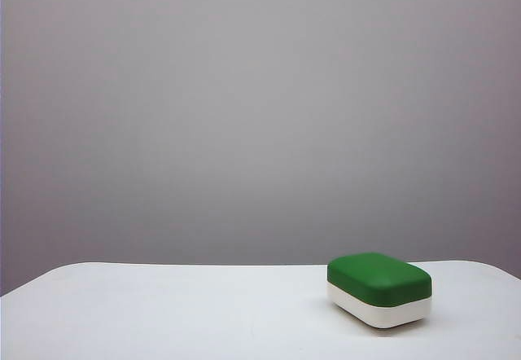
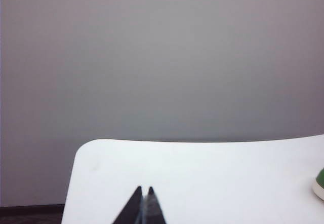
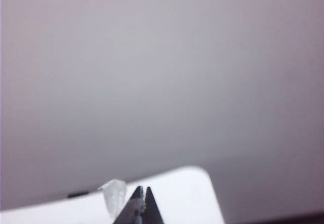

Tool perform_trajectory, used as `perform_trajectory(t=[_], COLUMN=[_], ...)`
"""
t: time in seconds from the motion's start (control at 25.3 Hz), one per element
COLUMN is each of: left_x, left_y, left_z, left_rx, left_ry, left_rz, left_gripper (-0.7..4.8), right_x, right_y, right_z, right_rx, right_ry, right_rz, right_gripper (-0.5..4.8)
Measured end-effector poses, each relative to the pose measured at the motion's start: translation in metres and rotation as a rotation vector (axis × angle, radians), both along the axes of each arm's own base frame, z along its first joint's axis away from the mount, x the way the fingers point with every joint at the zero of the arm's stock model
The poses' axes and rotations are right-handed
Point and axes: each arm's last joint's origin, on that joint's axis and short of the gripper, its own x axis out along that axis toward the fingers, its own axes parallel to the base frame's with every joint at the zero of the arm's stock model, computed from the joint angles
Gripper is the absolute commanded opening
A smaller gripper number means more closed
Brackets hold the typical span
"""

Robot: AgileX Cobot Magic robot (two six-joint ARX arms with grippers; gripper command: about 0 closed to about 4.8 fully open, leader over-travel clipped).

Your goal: Pick up the foam mahjong on the table and turn it over.

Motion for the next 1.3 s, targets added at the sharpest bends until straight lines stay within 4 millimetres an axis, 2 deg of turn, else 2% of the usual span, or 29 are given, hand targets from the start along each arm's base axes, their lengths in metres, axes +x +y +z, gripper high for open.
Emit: perform_trajectory(t=[0.16,0.43,0.51,0.79,1.3], left_x=[0.0,0.0,0.0,-0.001,-0.001], left_y=[0.0,0.0,0.001,0.008,0.007], left_z=[0.001,0.0,-0.005,-0.019,-0.019], left_rx=[0.0,0.0,-0.001,0.02,0.019], left_ry=[-0.008,-0.002,0.055,0.197,0.199], left_rz=[0.002,0.002,0.019,0.272,0.246], left_gripper=[-0.05,-0.05,-0.05,-0.05,-0.01], right_x=[0.004,0.003,0.003,0.003,0.003], right_y=[0.0,0.0,0.0,0.0,0.0], right_z=[-0.025,-0.035,-0.039,-0.039,-0.039], right_rx=[0.05,0.064,0.066,0.066,0.066], right_ry=[0.115,0.213,0.263,0.263,0.263], right_rz=[0.002,-0.003,-0.003,0.012,0.012], right_gripper=[-0.01,0.0,0.05,0.12,0.12])
